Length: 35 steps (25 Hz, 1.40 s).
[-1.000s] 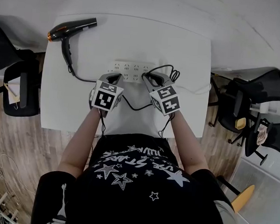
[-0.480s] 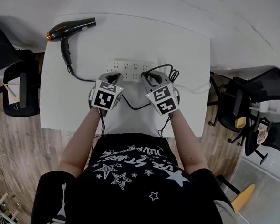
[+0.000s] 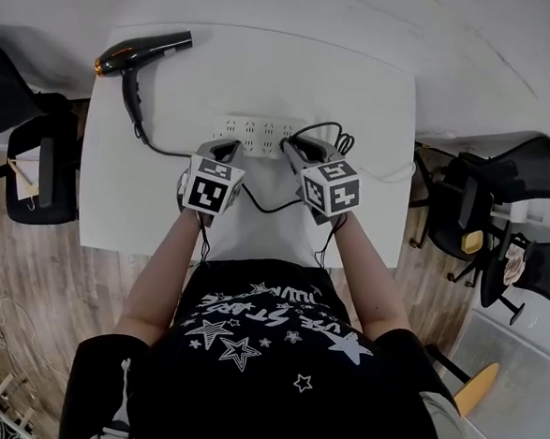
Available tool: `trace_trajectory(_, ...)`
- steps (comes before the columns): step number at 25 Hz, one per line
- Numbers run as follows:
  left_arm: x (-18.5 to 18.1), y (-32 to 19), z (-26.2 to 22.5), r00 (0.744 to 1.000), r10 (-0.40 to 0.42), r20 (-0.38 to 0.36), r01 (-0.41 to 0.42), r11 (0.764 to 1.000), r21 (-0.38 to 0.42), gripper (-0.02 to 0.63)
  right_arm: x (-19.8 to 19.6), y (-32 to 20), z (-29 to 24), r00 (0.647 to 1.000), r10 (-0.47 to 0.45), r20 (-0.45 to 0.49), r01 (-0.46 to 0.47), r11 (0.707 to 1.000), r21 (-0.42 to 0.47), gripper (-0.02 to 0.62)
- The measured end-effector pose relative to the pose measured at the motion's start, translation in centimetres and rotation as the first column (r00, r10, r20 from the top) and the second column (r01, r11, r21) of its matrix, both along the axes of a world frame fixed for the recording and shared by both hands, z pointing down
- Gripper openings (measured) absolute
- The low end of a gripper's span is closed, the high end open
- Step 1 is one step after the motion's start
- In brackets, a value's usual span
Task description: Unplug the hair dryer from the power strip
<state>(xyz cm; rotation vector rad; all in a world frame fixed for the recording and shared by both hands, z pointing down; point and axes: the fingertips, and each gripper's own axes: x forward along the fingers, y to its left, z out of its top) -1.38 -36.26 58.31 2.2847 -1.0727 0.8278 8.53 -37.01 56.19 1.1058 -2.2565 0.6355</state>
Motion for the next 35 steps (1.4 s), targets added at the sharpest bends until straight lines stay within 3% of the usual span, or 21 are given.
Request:
trace_trajectory(2, 0.0, 0.0, -0.1, 1.000, -0.005, 0.001, 0.005, 1.000, 0.006, 0.008, -0.2, 0.1, -0.2, 0.997, -0.035, -0.073, 0.038, 0.999, 0.031, 0.069)
trace_trajectory(5, 0.0, -0.1, -0.1, 1.000, -0.008, 0.002, 0.008, 1.000, 0.006, 0.008, -1.2, 0.8, -0.5, 0.930, -0.193, -0.312, 0.238, 0.965, 0.113, 0.066)
trace_trajectory(7, 0.0, -0.2, 0.0, 1.000, -0.011, -0.004, 0.011, 1.000, -0.001, 0.008, -1.4, 1.0, -0.4, 0.906, -0.233, -0.352, 0.291, 0.949, 0.122, 0.064)
trace_trajectory(9, 0.0, -0.1, 0.0, 1.000, -0.014, -0.008, 0.014, 1.000, -0.005, 0.008, -1.2, 0.9, -0.3, 0.928, -0.217, -0.301, 0.260, 0.959, 0.111, 0.064)
trace_trajectory(12, 0.0, -0.1, 0.1, 1.000, -0.007, -0.004, 0.007, 1.000, 0.000, 0.008, -0.7, -0.3, -2.0, 0.996, -0.071, -0.044, 0.076, 0.991, 0.106, 0.063)
trace_trajectory(13, 0.0, -0.1, 0.0, 1.000, -0.003, -0.004, 0.003, 1.000, 0.005, 0.008, -0.4, -1.0, -3.2, 0.999, -0.015, 0.039, 0.011, 0.994, 0.106, 0.063)
trace_trajectory(14, 0.0, -0.1, 0.0, 1.000, -0.001, -0.006, 0.001, 1.000, 0.010, 0.008, -0.2, -1.6, -4.2, 0.998, 0.010, 0.054, -0.016, 0.993, 0.116, 0.063)
trace_trajectory(18, -0.2, -0.1, 0.0, 1.000, -0.004, -0.017, 0.004, 1.000, 0.006, 0.008, -1.0, -1.7, -4.8, 0.990, -0.090, -0.108, 0.106, 0.981, 0.161, 0.064)
trace_trajectory(25, -0.1, -0.2, 0.1, 0.999, -0.002, -0.038, 0.002, 1.000, 0.003, 0.008, -1.2, -0.1, -3.6, 0.992, -0.088, -0.091, 0.099, 0.987, 0.127, 0.066)
trace_trajectory(29, -0.3, 0.2, 0.0, 0.994, 0.012, -0.109, -0.012, 1.000, 0.005, 0.008, -1.4, 0.6, -4.2, 0.994, -0.075, -0.083, 0.086, 0.987, 0.134, 0.066)
trace_trajectory(35, -0.7, 1.6, -0.6, 0.992, 0.064, -0.112, -0.063, 0.998, 0.007, 0.008, -0.7, 1.7, -5.3, 0.996, -0.031, -0.082, 0.044, 0.987, 0.152, 0.067)
